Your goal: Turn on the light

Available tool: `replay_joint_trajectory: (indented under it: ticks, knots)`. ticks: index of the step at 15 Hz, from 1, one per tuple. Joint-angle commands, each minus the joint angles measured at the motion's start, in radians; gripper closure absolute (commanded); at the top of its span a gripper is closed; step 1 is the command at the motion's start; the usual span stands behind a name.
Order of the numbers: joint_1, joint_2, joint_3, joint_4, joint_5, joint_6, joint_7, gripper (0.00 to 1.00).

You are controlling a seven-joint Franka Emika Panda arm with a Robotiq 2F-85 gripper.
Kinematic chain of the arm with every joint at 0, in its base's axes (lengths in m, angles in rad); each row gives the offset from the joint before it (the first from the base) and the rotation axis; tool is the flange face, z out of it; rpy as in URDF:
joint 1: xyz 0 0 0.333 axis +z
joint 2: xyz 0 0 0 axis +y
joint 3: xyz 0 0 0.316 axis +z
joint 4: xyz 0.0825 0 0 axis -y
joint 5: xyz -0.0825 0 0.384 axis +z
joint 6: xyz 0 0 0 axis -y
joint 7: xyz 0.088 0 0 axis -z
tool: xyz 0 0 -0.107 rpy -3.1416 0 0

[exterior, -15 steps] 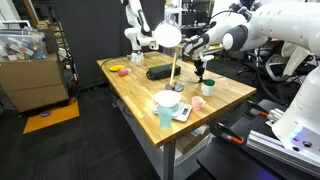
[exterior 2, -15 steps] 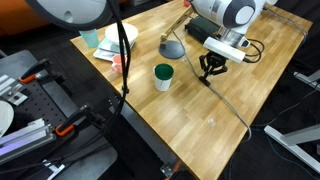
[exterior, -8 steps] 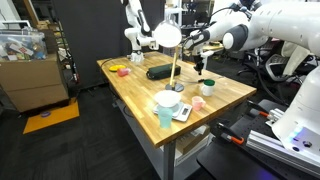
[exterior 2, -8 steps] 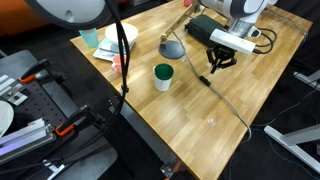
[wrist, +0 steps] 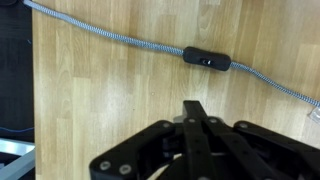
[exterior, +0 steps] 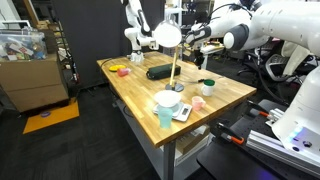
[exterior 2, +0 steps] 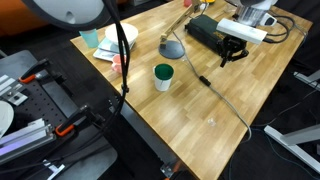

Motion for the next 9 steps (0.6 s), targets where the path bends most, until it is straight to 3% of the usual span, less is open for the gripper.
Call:
replay_joint_trajectory:
  ticks: [1,3,4,5,9]
  knots:
    - [-0.009,-0.001,-0.003,0.046,-0.002,-0.029,0.072,1.0]
    - [-0.014,0.021,-0.002,0.114,0.004,-0.059,0.112,1.0]
    - [-0.012,-0.036,0.002,0.031,0.009,-0.041,0.134,0.74]
    - [-0.009,-0.018,0.001,0.04,0.0,-0.017,0.101,0.98]
    - [-0.009,-0.028,0.0,0.035,0.001,-0.019,0.126,0.74]
